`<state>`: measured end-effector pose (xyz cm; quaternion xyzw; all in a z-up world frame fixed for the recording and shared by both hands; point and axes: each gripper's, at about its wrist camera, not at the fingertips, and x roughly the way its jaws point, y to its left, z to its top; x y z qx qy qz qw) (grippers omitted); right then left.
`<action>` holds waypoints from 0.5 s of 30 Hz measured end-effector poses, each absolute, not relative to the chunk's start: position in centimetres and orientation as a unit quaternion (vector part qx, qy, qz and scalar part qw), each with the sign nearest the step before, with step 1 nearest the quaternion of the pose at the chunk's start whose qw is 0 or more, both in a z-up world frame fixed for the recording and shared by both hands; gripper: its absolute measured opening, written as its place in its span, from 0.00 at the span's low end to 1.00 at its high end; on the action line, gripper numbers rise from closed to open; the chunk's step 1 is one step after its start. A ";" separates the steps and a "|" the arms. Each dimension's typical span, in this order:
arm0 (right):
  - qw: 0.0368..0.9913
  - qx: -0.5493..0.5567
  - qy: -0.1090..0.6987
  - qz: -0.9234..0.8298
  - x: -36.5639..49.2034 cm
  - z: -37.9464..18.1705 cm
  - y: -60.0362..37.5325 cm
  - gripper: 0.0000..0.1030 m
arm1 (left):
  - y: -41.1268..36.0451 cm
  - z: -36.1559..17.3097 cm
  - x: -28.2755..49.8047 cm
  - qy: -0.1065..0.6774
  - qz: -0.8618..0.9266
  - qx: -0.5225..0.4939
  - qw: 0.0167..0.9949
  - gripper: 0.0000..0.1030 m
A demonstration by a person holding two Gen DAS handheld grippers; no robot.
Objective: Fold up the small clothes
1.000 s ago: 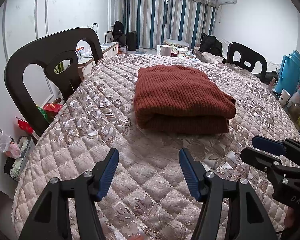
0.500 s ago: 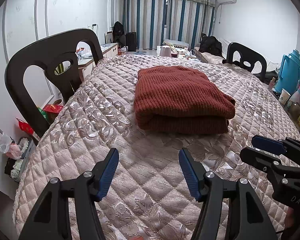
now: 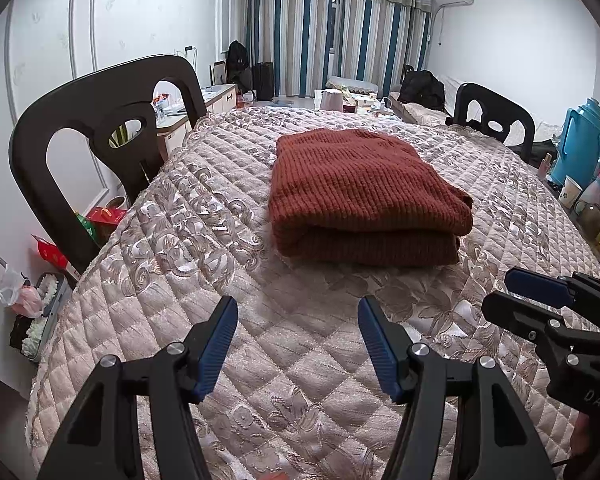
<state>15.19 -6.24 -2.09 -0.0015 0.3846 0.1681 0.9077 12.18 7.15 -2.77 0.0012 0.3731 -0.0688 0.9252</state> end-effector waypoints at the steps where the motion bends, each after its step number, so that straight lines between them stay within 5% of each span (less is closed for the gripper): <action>1: 0.908 -0.002 0.384 0.169 15.2 -2.1 -6.2 0.42 | 7.2 -2.8 12.2 0.373 -0.069 0.001 0.925 0.63; 15: 0.907 -0.002 0.385 0.171 15.3 -2.0 -6.1 0.42 | 7.1 -2.8 12.2 0.374 -0.067 -0.001 0.925 0.63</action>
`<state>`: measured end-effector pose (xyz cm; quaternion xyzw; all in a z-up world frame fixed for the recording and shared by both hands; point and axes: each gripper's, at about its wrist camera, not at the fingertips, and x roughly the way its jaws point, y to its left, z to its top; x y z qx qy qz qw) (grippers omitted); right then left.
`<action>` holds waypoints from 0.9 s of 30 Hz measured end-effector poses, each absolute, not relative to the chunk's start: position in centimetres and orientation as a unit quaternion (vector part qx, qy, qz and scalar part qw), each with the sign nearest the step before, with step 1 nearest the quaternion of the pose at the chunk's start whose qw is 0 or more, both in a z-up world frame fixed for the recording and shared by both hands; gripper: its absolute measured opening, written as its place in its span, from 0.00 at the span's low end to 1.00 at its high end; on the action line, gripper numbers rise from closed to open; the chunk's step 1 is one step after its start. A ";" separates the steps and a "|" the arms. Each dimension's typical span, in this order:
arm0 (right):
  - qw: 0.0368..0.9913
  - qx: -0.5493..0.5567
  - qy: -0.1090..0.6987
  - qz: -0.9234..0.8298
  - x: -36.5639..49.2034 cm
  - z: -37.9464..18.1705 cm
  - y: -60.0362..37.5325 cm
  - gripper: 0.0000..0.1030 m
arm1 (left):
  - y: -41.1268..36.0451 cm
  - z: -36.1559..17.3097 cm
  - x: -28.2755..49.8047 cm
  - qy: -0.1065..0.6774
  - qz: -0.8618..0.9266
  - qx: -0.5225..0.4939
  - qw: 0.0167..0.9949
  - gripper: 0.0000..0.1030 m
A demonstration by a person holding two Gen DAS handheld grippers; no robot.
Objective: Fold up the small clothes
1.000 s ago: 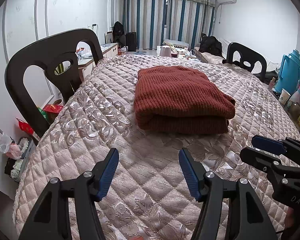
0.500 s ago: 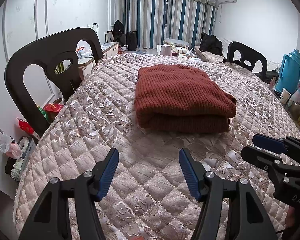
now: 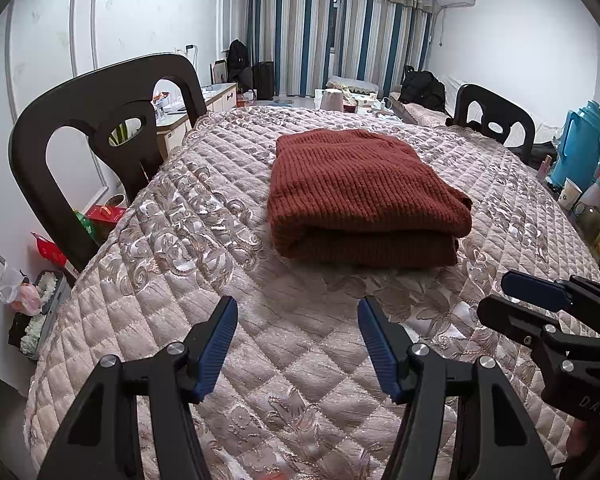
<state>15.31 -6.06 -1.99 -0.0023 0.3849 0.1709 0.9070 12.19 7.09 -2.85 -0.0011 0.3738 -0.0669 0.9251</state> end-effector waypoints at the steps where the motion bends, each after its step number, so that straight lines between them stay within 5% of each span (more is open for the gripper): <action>1: 0.907 -0.002 0.385 0.172 15.4 -2.0 -6.1 0.42 | 7.1 -2.9 12.2 0.374 -0.066 -0.002 0.925 0.63; 27: 0.907 -0.004 0.382 0.176 15.2 -1.9 -6.1 0.42 | 6.6 -2.7 11.8 0.372 -0.061 0.013 0.926 0.63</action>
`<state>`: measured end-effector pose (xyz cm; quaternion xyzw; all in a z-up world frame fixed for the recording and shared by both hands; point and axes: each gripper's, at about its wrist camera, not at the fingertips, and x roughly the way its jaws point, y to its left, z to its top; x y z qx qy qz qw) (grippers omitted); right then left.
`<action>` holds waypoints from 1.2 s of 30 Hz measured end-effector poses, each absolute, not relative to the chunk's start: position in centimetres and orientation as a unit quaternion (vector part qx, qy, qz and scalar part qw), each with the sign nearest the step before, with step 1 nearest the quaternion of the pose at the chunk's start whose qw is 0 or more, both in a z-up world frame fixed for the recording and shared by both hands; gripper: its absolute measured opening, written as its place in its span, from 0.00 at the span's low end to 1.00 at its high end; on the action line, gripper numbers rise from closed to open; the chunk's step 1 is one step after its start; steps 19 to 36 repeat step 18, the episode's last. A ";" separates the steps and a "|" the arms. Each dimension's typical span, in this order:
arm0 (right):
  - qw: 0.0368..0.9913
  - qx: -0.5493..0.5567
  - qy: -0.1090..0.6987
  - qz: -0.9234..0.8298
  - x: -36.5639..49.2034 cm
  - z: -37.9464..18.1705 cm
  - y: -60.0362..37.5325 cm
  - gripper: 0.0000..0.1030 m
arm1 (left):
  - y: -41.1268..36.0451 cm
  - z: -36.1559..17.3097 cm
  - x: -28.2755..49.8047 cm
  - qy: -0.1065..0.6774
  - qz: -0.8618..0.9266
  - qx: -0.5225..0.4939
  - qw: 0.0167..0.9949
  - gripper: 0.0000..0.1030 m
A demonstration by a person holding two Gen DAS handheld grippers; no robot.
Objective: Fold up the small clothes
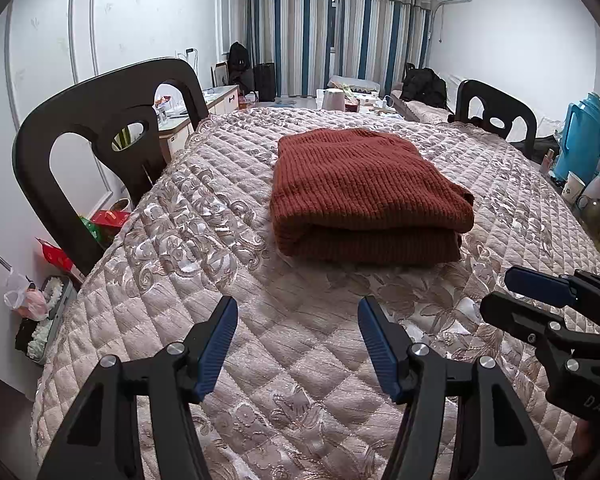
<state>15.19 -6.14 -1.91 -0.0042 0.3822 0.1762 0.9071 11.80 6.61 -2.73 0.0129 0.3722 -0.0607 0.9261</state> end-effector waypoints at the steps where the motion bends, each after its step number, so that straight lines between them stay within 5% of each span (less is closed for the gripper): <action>1: 0.907 -0.004 0.382 0.176 15.2 -1.9 -6.2 0.42 | 6.6 -2.7 11.8 0.372 -0.060 0.013 0.926 0.63; 36: 0.907 -0.003 0.383 0.175 15.1 -2.2 -6.3 0.42 | 6.2 -3.0 11.9 0.370 -0.056 0.021 0.927 0.63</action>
